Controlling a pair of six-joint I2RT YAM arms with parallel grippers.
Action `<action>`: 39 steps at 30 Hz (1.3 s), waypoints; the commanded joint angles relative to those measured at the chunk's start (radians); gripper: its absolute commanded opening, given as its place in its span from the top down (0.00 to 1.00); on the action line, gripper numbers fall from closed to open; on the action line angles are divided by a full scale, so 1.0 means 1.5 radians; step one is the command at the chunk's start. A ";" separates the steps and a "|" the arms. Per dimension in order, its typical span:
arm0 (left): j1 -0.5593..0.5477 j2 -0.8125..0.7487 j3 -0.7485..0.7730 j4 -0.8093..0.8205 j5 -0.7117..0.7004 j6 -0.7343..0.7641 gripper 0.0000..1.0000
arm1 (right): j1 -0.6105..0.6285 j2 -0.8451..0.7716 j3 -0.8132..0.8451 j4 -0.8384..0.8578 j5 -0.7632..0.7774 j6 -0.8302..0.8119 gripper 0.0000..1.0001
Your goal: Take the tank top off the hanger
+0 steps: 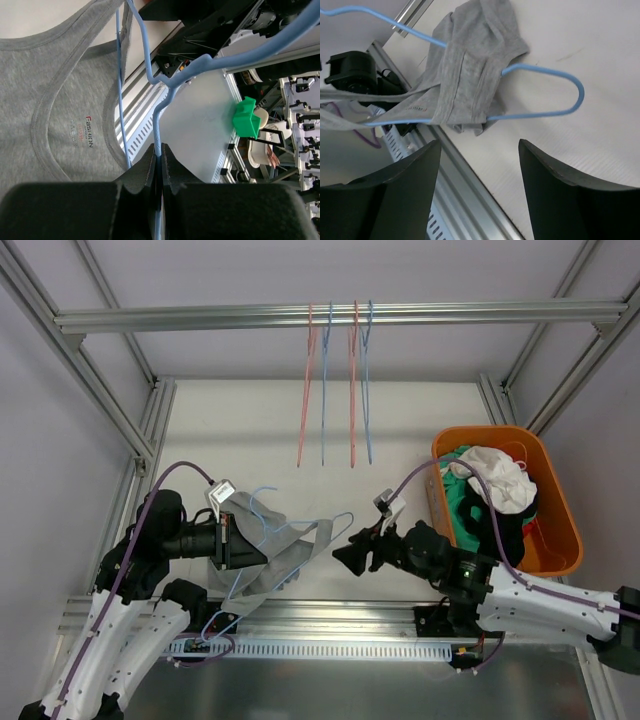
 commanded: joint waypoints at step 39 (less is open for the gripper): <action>-0.011 0.097 0.292 0.091 0.146 0.051 1.00 | -0.164 -0.056 0.216 -0.239 0.153 -0.118 1.00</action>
